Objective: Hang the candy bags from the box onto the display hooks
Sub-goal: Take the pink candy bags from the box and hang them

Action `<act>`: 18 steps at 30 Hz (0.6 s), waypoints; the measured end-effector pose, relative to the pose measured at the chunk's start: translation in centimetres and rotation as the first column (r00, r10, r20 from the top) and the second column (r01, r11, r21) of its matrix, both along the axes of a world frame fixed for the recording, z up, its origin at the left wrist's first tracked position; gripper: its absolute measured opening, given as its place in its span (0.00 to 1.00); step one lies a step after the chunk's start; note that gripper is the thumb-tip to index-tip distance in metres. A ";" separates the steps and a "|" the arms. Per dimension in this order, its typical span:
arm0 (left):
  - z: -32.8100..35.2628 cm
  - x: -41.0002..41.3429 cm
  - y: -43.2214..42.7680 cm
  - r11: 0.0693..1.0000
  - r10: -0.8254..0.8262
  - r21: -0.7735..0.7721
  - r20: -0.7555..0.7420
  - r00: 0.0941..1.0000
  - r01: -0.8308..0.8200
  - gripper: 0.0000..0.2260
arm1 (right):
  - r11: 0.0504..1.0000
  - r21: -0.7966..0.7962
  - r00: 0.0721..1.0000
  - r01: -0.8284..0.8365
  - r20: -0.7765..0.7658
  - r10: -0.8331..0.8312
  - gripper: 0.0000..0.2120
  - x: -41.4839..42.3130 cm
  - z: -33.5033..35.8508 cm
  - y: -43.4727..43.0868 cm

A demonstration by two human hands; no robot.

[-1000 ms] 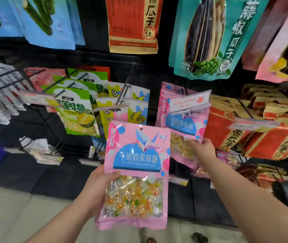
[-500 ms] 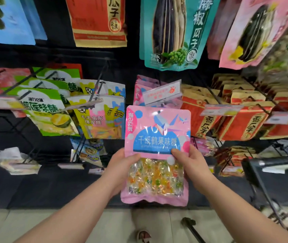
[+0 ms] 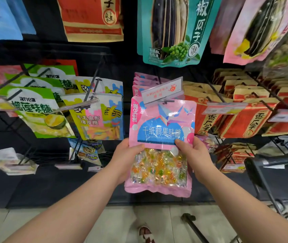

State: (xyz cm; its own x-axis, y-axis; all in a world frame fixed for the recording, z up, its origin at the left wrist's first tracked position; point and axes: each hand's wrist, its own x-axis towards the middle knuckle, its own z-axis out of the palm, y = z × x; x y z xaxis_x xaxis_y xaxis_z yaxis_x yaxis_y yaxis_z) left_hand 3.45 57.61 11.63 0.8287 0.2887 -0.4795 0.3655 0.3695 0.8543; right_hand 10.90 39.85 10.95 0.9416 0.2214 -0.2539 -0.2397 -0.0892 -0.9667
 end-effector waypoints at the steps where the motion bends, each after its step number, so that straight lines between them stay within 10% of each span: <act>1: 0.0 0.1 0.1 1.000 0.002 0.009 0.008 1.000 -0.002 0.06 | 1.000 0.003 1.000 -0.002 0.011 0.002 0.06 0.0 0.1 0.1; 18: -1.4 0.6 0.4 0.998 0.028 0.049 -0.006 1.000 -0.028 0.08 | 1.000 0.006 1.000 0.015 -0.007 -0.015 0.07 0.0 0.0 0.3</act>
